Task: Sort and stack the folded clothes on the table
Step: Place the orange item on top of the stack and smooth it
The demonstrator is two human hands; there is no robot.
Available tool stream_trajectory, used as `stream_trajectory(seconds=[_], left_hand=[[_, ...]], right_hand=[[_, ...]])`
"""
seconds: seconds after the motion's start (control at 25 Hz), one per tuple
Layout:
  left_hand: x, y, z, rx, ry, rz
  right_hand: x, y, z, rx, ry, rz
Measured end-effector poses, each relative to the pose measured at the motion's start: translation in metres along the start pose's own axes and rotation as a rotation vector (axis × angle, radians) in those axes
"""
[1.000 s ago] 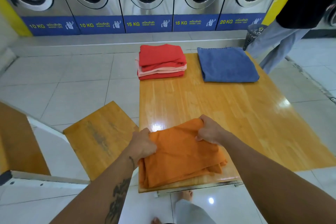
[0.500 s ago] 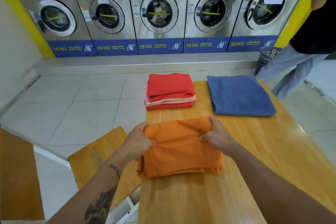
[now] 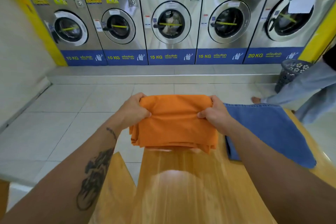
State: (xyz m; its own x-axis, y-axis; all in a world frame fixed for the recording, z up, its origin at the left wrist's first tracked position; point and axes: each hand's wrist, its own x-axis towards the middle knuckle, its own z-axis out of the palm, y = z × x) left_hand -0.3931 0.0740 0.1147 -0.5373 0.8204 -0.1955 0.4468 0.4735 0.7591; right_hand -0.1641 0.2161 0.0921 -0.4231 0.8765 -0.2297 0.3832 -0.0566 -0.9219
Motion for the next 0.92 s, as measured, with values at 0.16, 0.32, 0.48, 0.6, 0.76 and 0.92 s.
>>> stream_trajectory(seconds=[0.16,0.32,0.48,0.6,0.76,0.92], left_hand=[[0.069,0.010,-0.015,-0.047,0.082,-0.005],[0.099,-0.024,0.024,0.209,0.050,-0.040],[0.102,-0.047,0.064,0.371,-0.042,-0.014],[0.090,-0.071,0.096,0.358,0.042,-0.077],[0.074,-0.102,0.129,0.357,0.147,-0.088],[0.073,-0.118,0.120,0.301,0.121,-0.011]], right_hand=[[0.064,-0.017,0.009,0.029,0.030,0.024],[0.086,0.000,0.026,-0.526,0.108,-0.071],[0.092,0.031,0.059,-0.814,-0.114,-0.174],[0.090,0.057,0.077,-0.977,-0.193,-0.141],[0.081,0.076,0.088,-1.077,-0.078,-0.269],[0.081,0.073,0.082,-1.036,-0.119,-0.260]])
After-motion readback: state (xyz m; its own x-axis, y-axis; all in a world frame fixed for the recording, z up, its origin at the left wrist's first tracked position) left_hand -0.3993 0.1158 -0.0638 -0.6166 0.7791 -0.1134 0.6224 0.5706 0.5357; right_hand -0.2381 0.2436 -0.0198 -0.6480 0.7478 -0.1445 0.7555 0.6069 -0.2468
